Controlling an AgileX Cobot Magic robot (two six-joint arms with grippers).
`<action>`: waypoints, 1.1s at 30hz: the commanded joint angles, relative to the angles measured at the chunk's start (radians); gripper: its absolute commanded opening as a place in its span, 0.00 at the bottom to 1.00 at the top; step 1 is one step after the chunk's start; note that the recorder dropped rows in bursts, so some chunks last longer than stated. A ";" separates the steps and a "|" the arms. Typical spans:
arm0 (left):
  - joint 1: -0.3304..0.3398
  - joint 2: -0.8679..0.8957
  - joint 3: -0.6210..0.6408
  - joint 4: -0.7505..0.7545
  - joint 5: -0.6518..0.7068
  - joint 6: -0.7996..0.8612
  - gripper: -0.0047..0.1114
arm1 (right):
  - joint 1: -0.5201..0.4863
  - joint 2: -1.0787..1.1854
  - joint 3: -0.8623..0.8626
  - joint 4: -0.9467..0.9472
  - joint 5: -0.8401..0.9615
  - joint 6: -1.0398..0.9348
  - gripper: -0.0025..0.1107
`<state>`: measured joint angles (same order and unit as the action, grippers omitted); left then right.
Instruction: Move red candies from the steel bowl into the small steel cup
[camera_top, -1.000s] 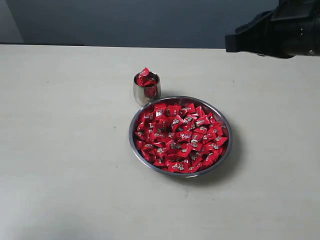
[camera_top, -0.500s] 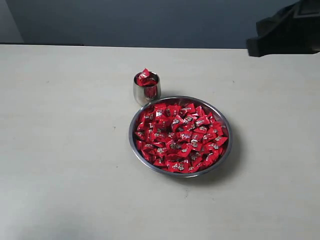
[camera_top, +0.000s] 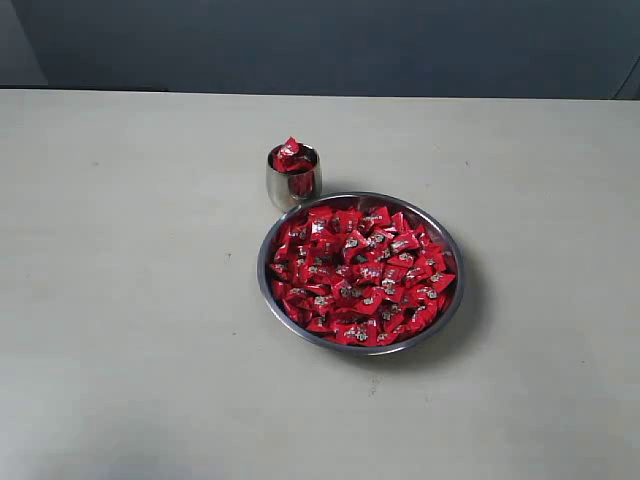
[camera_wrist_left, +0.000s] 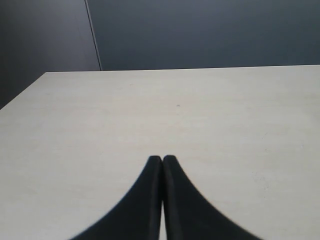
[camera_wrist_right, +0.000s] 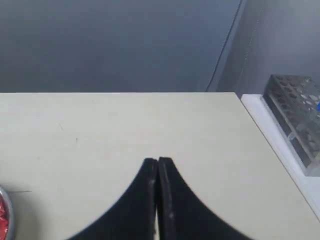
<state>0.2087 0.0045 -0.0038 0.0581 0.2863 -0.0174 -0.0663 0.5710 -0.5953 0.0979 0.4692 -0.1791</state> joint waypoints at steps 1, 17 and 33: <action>-0.005 -0.004 0.004 0.006 -0.002 -0.003 0.04 | -0.025 -0.156 0.112 0.005 -0.004 -0.009 0.01; -0.005 -0.004 0.004 0.006 -0.002 -0.003 0.04 | -0.024 -0.368 0.350 -0.054 -0.068 0.110 0.01; -0.005 -0.004 0.004 0.006 -0.002 -0.003 0.04 | 0.139 -0.475 0.534 -0.112 -0.124 0.155 0.01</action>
<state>0.2087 0.0045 -0.0038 0.0581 0.2863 -0.0174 0.0677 0.1031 -0.0890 -0.0197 0.3791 -0.0256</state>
